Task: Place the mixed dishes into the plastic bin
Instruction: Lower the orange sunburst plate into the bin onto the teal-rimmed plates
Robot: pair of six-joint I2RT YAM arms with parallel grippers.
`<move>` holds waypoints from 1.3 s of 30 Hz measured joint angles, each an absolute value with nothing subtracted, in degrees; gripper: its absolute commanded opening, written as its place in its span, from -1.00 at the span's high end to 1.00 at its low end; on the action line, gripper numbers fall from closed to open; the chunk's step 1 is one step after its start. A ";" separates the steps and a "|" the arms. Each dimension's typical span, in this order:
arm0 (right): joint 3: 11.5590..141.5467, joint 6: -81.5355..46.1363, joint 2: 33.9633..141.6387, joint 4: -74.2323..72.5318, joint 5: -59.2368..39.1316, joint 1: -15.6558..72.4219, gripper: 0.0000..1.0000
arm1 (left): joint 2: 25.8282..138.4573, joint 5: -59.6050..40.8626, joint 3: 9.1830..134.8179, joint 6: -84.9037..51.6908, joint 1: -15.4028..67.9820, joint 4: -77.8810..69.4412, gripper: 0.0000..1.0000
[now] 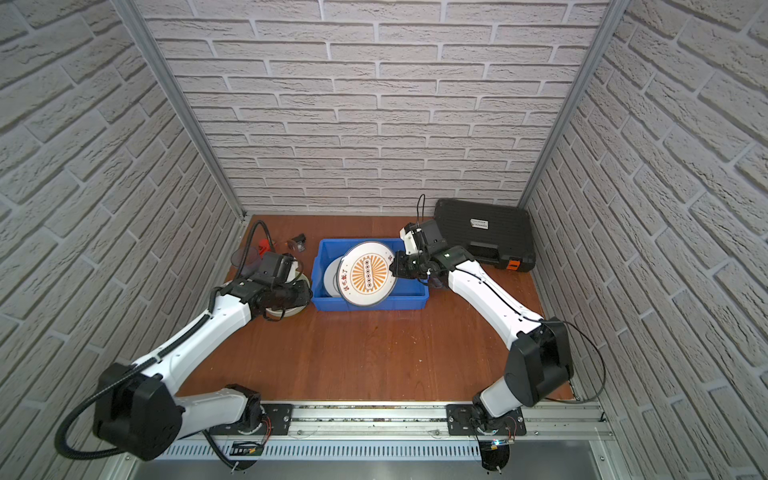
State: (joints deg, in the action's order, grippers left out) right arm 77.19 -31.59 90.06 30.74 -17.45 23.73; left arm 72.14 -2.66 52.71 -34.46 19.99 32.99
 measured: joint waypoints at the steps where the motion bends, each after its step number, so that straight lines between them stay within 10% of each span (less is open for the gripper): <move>1: 78.06 -31.97 91.88 29.61 -17.32 23.70 0.89 | 73.17 -2.79 53.10 -34.02 19.92 32.51 0.21; 21: 80.75 -36.18 110.06 18.09 -17.17 24.43 0.87 | 80.86 -4.93 54.28 -31.48 19.92 28.23 0.56; 39: 80.75 -36.86 113.86 15.84 -19.07 24.58 0.36 | 83.96 -5.65 57.17 -30.61 20.12 28.97 0.65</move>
